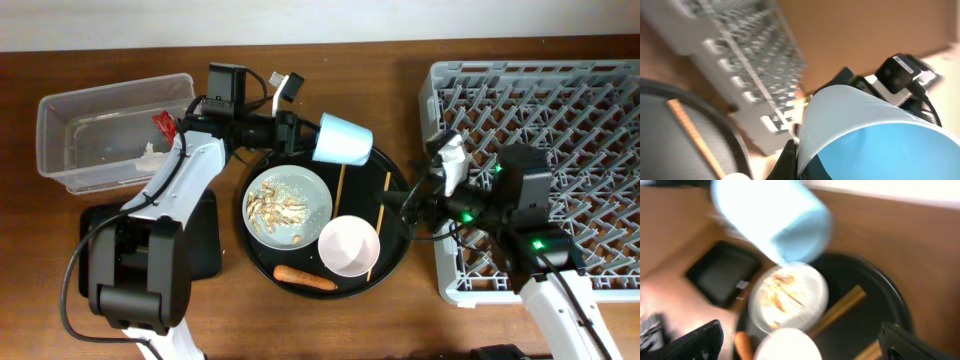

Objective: Sort waste into correct bins and load items into the dishwasher rack
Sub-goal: 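Grasp the light-blue cup with the left gripper and lift it, then hand the light-blue cup from the left gripper to the right gripper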

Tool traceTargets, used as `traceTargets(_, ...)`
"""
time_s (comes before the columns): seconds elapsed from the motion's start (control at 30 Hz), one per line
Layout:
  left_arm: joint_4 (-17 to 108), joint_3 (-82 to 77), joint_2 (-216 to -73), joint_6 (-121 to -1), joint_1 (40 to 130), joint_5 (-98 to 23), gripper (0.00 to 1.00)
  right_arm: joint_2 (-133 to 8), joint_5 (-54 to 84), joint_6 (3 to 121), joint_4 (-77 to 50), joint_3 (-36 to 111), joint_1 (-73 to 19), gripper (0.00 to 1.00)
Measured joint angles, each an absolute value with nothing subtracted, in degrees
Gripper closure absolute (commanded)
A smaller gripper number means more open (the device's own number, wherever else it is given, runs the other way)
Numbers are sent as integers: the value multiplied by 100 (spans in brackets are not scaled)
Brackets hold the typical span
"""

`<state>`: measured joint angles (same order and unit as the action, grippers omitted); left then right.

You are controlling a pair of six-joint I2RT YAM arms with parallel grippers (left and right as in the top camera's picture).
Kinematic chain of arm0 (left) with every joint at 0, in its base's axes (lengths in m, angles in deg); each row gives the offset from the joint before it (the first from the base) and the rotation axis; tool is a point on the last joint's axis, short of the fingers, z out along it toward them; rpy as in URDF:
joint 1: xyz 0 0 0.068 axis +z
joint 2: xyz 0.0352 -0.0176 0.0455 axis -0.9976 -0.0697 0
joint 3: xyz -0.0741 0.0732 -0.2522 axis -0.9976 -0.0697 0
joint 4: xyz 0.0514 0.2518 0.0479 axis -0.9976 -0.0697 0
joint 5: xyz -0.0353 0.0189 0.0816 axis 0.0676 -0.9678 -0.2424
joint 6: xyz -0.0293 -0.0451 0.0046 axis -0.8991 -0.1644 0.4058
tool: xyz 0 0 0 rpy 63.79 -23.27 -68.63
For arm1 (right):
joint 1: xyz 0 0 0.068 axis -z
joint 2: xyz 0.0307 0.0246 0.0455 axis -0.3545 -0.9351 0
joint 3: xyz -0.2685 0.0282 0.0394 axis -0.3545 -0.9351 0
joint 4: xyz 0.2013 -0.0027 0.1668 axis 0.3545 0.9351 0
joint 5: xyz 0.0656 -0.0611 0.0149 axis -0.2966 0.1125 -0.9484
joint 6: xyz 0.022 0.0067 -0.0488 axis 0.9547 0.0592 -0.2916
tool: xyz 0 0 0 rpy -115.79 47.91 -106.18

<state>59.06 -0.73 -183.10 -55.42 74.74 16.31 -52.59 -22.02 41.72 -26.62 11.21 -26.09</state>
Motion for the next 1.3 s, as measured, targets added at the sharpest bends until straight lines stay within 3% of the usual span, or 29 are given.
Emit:
traceTargets(0.1, 5899, -73, -18310, -5549, 7386, 2184, 100, -5460, -3203, 3872, -3281, 1126, -2609, 2)
traceTargets(0.37, 5880, -73, -18310, -5560, 6774, 2304, 100, -5902, -3413, 3778, -3890, 1126, -2609, 0)
traceTargets(0.5, 5882, -73, -18310, -5560, 6575, 2280, 100, -5911, -3725, 3763, -4474, 1126, -2609, 5)
traceTargets(0.67, 5880, -73, -18310, -5634, 6534, 2280, 100, -5911, -3804, 3769, -4441, 1126, -2609, 13)
traceTargets(0.9, 5899, -73, -18310, -5665, 6481, 2280, 100, -5915, -3808, 3765, -4341, 1126, -2609, 12)
traceTargets(1.07, 5902, -73, -18310, -5667, 6431, 2282, 100, -5915, -4036, 3765, -4336, 1126, -2609, 20)
traceTargets(1.17, 5902, -73, -18307, -5665, 6431, 2317, 100, -5915, -4127, 3758, -4343, 1126, -2604, 28)
traceTargets(1.23, 5899, -73, -18307, -5665, 6429, 2345, 100, -5917, -4138, 3763, -4352, 1126, -2593, 39)
traceTargets(1.3, 5906, -73, -18307, -5638, 6431, 2326, 98, -5919, -4136, 3837, -4345, 1126, -2578, 39)
